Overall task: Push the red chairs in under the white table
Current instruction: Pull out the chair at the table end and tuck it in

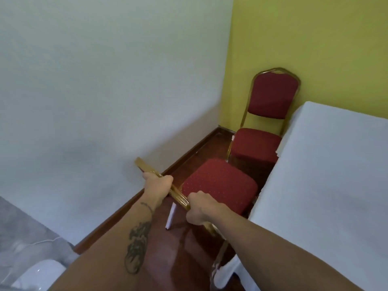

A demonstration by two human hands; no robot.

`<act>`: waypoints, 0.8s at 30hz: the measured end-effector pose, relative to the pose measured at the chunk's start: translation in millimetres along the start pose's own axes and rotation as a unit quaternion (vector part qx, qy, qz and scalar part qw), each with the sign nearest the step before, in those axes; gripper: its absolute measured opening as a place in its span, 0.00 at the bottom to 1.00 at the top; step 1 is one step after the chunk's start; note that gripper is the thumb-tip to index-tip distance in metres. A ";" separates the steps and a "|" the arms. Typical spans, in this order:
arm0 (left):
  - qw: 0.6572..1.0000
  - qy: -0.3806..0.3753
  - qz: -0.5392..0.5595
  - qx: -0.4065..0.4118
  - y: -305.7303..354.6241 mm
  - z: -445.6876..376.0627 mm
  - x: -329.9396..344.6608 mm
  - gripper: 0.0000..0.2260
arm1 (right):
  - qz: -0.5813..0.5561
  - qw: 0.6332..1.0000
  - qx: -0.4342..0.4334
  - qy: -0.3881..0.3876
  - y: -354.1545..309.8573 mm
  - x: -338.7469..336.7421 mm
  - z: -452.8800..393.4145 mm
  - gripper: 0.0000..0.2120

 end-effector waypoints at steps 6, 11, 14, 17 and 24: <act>0.991 -0.116 -0.039 0.049 -9.8 -118.9 8.1 0.24 | -0.007 1.000 0.016 -0.005 -63.9 21.9 -46.0 0.16; 0.972 -0.188 -0.102 0.096 28.1 -135.5 -4.9 0.12 | -0.003 0.999 0.047 0.007 -102.5 23.0 -71.4 0.17; 0.966 -0.216 -0.105 0.100 42.4 -138.8 2.5 0.09 | -0.020 0.997 0.075 0.011 -105.5 18.2 -78.9 0.25; 0.959 -0.244 -0.101 0.107 46.6 -161.0 20.0 0.23 | -0.049 0.992 0.119 -0.006 -97.4 18.2 -91.5 0.34; 0.917 -0.322 -0.151 0.179 64.8 -205.6 90.3 0.34 | -0.065 0.983 0.169 -0.019 -77.4 8.0 -120.9 0.48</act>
Point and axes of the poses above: each hand's wrist, its own z-axis away from the middle knuckle, its own x-axis out of the palm, y = z × x, the point moved 10 cm from there along -z, towards the middle knuckle, and after that the axes turned 11 degrees about y, right-handed, at the moved point
